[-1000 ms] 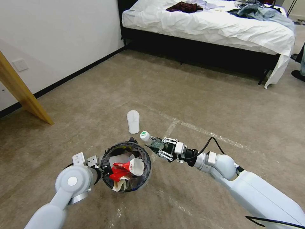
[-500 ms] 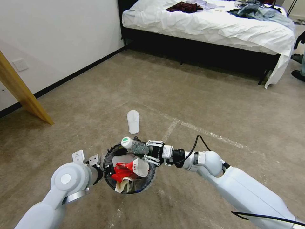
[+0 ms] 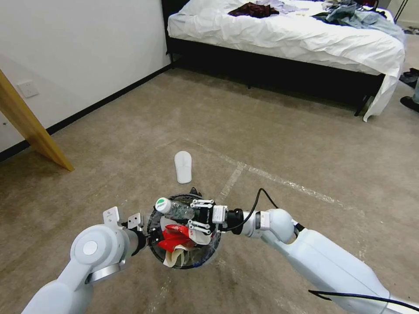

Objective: Pick up the trash bin and place the garbage on the floor into it.

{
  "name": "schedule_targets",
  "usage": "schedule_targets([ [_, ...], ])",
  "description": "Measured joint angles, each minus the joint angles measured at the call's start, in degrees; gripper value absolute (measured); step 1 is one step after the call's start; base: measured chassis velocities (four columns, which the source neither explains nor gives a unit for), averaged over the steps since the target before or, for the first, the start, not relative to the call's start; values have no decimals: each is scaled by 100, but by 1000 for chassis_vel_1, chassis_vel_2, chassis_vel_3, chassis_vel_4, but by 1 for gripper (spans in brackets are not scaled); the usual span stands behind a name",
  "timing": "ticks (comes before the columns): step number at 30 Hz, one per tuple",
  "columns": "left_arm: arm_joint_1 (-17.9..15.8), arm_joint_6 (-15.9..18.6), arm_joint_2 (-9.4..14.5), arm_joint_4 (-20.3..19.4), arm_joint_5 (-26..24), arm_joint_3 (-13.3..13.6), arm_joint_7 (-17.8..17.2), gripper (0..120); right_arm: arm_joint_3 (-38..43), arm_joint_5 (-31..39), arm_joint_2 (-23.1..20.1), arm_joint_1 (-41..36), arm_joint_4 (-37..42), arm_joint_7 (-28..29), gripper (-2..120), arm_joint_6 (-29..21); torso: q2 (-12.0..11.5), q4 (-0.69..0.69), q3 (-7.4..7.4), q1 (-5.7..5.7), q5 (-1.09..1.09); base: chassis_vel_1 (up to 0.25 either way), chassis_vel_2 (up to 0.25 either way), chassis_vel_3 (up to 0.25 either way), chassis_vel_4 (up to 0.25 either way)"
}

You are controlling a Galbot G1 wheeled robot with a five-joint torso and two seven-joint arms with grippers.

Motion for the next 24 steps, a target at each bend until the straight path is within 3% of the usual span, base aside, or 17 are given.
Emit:
schedule_targets([
  [24, 314, 1, 27, -316, 10, 24, -9, 0, 141, -430, 6, -110, -363, -220, 24, 137, 0, 0, 0, 0, 0, 0, 0, 0, 0],
])
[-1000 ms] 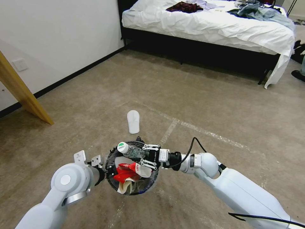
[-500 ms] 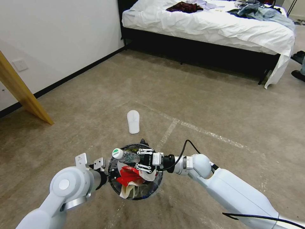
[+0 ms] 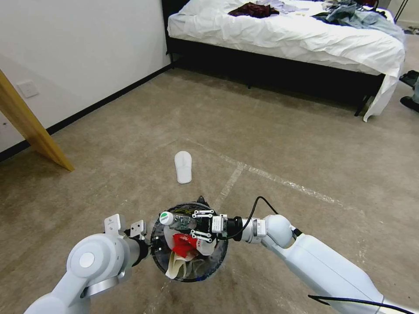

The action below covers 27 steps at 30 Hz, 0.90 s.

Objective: Pick up the trash bin and place the garbage on the floor into it.

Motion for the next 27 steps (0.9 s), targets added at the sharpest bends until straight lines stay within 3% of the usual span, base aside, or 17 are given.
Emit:
schedule_targets([
  [3, -11, 0, -14, 0, 12, 0, 0, 0, 2, -20, -12, 2, -5, 0, 24, 0, 0, -1, 0, 0, 0, 0, 0, 0, 0],
  [6, -19, -1, -19, 10, 52, -3, -1, 0, 24, -74, -32, 0, 1, 3, 34, -3, 0, -1, 0, 0, 0, 0, 0, 0, 0],
  [7, -18, 0, -20, 25, 79, -11, -1, 0, 31, -85, -40, -2, 20, 12, 42, -10, 0, -1, 0, 0, 0, 0, 0, 0, 0],
  [12, -15, -1, -39, 36, 114, -21, -7, 0, 34, -110, -46, -1, 44, 24, 56, -17, 0, 0, 0, 0, 0, 0, 0, 0, 0],
  [13, -9, -1, -60, 36, 119, -21, -17, 0, 35, -111, -44, 1, 53, 33, 64, -20, 0, -1, 0, 0, 0, 0, 0, 0, 0],
  [15, -6, -1, -67, 36, 125, -21, -19, 0, 35, -111, -42, 2, 56, 35, 66, -21, 0, -1, 0, 0, 0, 0, 0, 0, 0],
  [17, 6, -1, -96, 37, 150, -20, -22, 0, 37, -111, -41, 5, 65, 39, 78, -23, 0, 0, 0, 0, 0, 0, 0, 0, 0],
  [23, -14, -1, -161, 80, 206, 6, -25, 0, 43, -106, -60, 12, 87, 34, 97, -21, 0, -1, 0, 0, 0, 0, 0, 0, 0],
  [27, -27, -1, -200, 100, 237, 21, -25, 0, 48, -106, -66, 9, 101, 29, 100, -15, 0, -1, 0, 0, 0, 0, 0, 0, 0],
])
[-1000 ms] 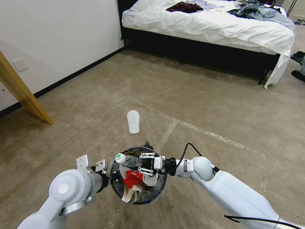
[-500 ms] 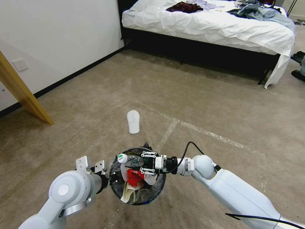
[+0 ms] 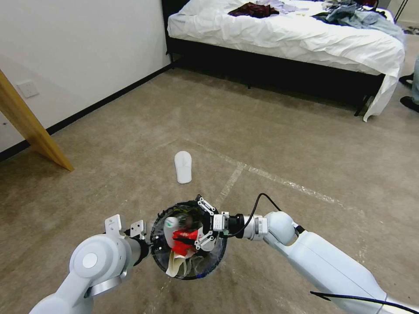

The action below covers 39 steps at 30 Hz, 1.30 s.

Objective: Pick up the trash bin and place the garbage on the floor into it.

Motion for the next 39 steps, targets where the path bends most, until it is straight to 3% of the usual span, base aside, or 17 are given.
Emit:
schedule_targets([
  [27, -11, 0, -102, 122, 142, -82, -18, 0, -7, 342, -184, 240, 651, 118, 100, -223, 0, 0, 0, 0, 0, 0, 0, 0, 0],
  [39, 27, 0, -13, 163, 187, -384, -52, 0, 129, 804, -448, 539, 1014, 591, 100, -519, -1, 0, 0, 0, 0, 0, 0, 0, 0],
])
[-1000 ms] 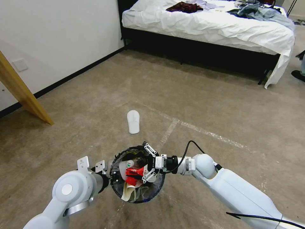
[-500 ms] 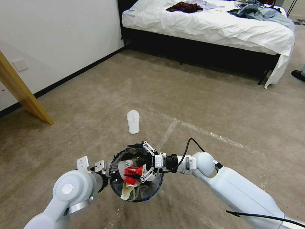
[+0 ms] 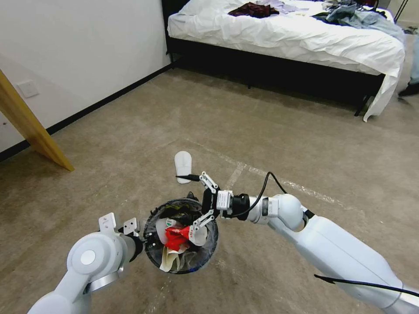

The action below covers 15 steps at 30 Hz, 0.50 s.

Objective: Pick up the trash bin and place the garbage on the floor into it.

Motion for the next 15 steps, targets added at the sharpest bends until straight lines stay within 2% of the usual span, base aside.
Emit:
schedule_targets([
  [7, -37, 0, 8, 179, 132, -228, -5, 0, 180, 148, -127, -75, -6, 118, 100, 0, -1, 0, 0, 0, 0, 0, 0, 0, 0],
  [15, -66, 0, -120, 473, 763, -382, 91, 0, 271, 190, -129, -272, -270, 307, 100, 192, 0, 0, 0, 0, 0, 0, 0, 0, 0],
])
